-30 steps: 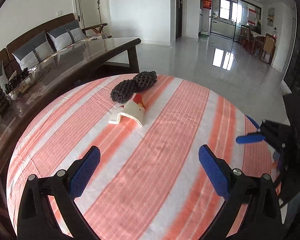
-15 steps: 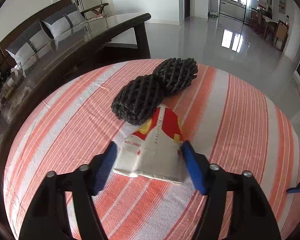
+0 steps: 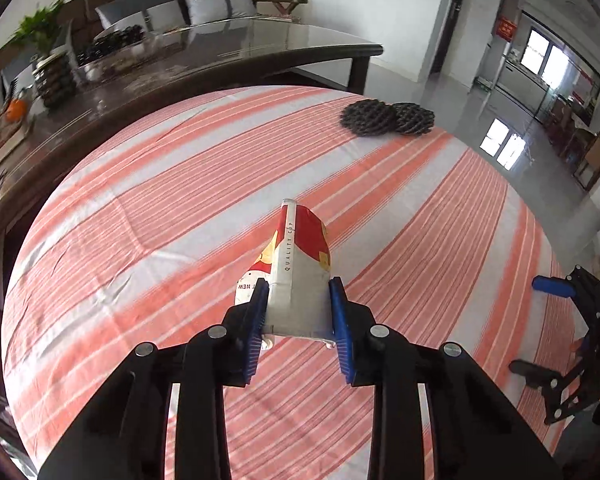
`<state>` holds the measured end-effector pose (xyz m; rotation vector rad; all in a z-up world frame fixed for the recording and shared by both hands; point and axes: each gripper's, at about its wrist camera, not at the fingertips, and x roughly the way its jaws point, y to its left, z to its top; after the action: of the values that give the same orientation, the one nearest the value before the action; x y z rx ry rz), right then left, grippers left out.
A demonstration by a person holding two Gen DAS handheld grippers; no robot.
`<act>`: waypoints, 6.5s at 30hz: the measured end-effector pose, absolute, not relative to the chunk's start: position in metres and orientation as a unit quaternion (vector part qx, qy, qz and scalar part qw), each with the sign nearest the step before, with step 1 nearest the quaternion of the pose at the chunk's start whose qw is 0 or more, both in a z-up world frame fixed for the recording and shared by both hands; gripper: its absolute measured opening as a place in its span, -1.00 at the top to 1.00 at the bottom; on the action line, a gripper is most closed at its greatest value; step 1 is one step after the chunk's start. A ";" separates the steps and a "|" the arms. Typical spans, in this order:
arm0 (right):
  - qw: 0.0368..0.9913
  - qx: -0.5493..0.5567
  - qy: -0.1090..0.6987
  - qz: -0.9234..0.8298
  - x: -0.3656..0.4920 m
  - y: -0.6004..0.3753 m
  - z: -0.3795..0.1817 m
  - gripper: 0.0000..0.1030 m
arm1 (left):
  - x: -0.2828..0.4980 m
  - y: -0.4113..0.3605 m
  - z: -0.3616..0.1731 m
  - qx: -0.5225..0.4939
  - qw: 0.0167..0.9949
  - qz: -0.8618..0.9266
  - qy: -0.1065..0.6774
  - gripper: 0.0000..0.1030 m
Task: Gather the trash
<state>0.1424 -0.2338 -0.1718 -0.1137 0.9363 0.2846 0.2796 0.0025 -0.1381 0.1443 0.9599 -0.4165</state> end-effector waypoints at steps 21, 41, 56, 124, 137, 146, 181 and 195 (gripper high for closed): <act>0.887 -0.038 0.439 0.139 0.333 -0.296 -0.134 -0.91 | 0.260 0.027 -0.173 0.089 0.869 -0.164 0.458 -0.91; 0.846 -0.041 0.462 0.263 0.383 -0.241 -0.121 -0.88 | 0.261 0.029 -0.174 0.084 0.869 -0.167 0.458 -0.92; 0.845 -0.068 0.497 0.185 0.259 -0.200 -0.159 0.19 | 0.262 0.030 -0.174 0.083 0.869 -0.167 0.459 -0.92; 0.833 0.281 0.463 -0.114 0.026 -0.609 -0.233 0.36 | 0.117 -0.455 -0.199 0.128 0.713 -0.495 0.479 0.44; 0.792 0.383 0.452 -0.146 0.027 -0.677 -0.321 -0.28 | 0.145 -0.525 -0.283 0.150 0.724 -0.458 0.494 -0.39; 0.828 0.324 0.421 -0.181 0.004 -0.655 -0.254 -0.84 | 0.094 -0.453 -0.188 0.150 0.799 -0.454 0.364 -0.84; 0.860 0.192 0.406 -0.242 -0.149 -0.465 -0.136 -0.91 | 0.000 -0.332 -0.117 0.168 0.840 -0.361 0.370 -0.90; 0.863 0.180 0.404 -0.242 -0.149 -0.455 -0.130 -0.91 | 0.003 -0.335 -0.121 0.175 0.831 -0.359 0.388 -0.90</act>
<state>-0.1490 -0.4545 -0.1299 0.3767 0.8480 -0.5075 0.0027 -0.3354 -0.1213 0.3708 0.8230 -0.7611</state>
